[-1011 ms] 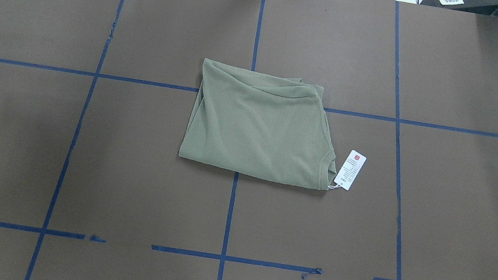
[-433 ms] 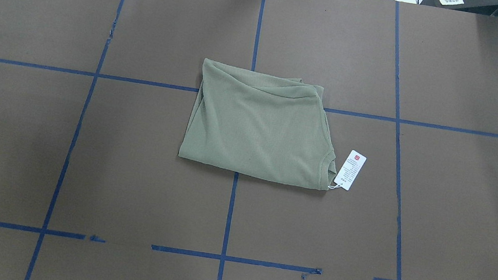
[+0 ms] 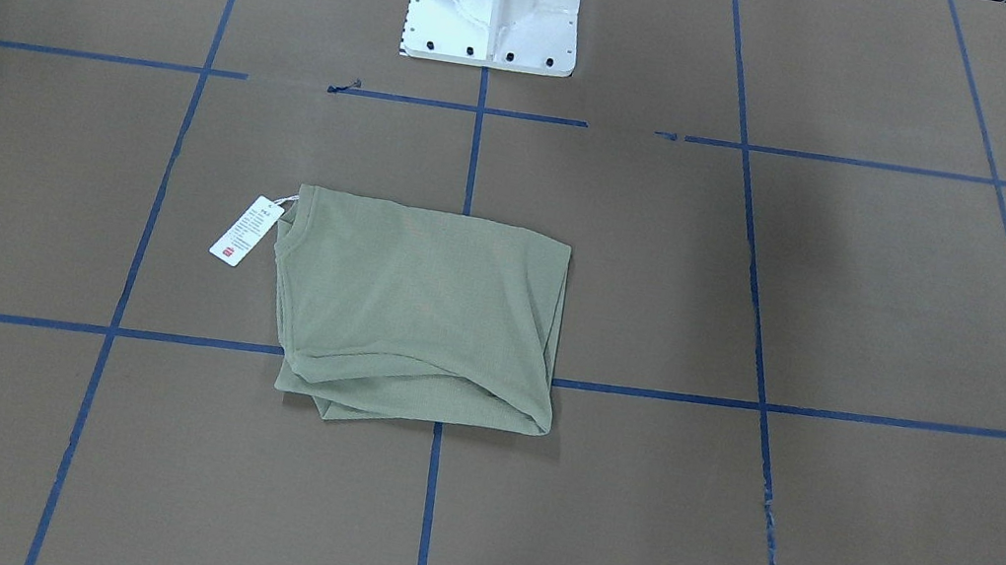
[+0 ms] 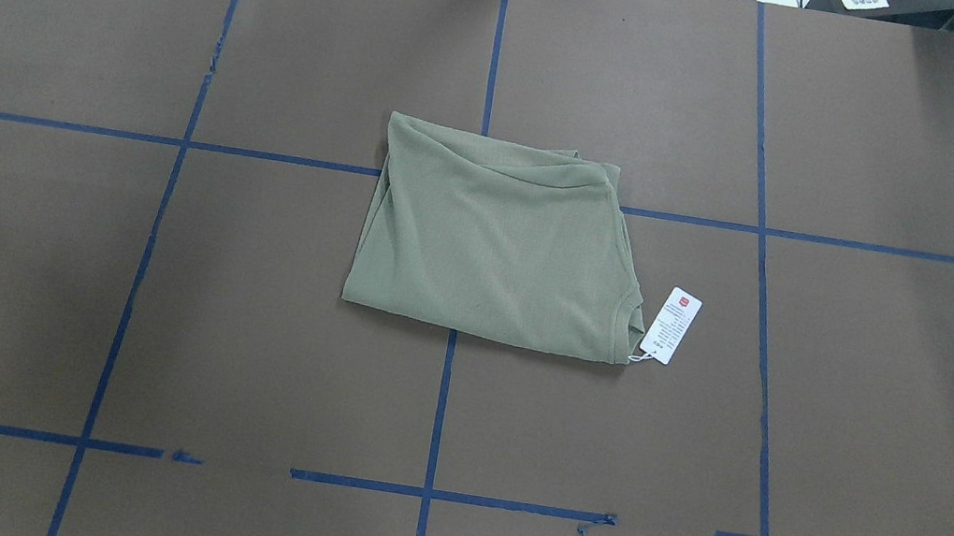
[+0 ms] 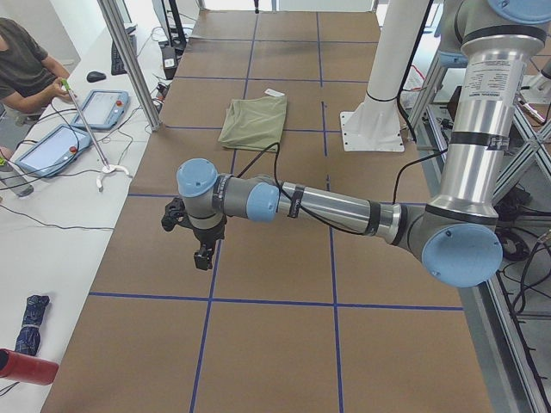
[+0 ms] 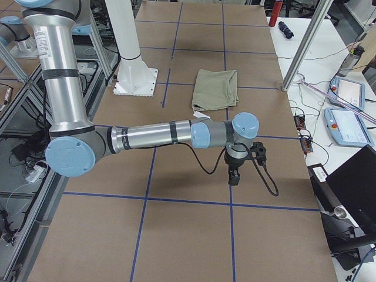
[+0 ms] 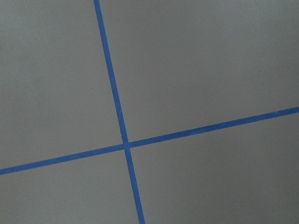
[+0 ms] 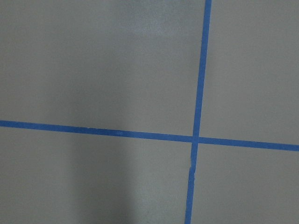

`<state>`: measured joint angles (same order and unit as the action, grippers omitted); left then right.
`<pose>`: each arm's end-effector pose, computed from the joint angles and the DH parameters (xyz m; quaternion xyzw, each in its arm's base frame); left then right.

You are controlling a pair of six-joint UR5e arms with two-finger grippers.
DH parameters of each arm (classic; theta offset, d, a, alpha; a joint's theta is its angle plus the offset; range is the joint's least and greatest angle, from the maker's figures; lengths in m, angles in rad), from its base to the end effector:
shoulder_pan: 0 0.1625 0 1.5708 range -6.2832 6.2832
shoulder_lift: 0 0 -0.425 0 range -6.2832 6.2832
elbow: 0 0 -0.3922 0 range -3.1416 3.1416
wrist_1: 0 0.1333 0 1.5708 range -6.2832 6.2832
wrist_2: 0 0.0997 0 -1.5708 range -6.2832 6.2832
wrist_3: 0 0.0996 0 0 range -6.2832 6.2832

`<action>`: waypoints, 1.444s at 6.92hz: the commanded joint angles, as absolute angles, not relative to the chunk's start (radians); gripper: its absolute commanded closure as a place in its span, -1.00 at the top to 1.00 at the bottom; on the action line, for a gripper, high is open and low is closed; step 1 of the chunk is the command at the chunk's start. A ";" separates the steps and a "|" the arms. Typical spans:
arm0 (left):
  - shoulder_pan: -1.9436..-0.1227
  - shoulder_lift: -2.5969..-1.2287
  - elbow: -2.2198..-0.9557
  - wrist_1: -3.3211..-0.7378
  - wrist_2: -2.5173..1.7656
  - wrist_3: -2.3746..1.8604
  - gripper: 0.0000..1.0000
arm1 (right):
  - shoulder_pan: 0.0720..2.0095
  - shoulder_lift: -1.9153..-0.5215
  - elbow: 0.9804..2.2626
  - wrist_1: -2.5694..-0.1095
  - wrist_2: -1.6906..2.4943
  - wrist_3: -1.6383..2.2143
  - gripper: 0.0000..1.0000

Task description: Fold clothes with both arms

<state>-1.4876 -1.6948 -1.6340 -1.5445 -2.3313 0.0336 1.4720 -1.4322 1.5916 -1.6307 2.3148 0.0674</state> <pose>-0.0189 -0.5514 0.5665 0.0654 0.3717 0.0838 0.9222 0.0110 -0.5562 0.5842 0.0160 -0.3656 -0.0327 0.9301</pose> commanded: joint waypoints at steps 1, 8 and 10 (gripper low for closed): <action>-1.488 -1.692 -1.632 -1.533 -2.336 0.037 1.00 | 1.471 -1.433 1.559 -1.638 2.324 0.067 1.00; -1.483 -1.667 -1.674 -1.513 -2.335 0.035 1.00 | 1.470 -1.445 1.522 -1.628 2.350 0.067 1.00; -1.483 -1.664 -1.678 -1.513 -2.338 0.037 1.00 | 1.468 -1.448 1.517 -1.628 2.353 0.069 1.00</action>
<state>-1.4835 -1.6666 -1.6772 -1.5127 -2.3364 0.0356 1.4690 -1.4460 1.5208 -1.6276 2.3516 0.0678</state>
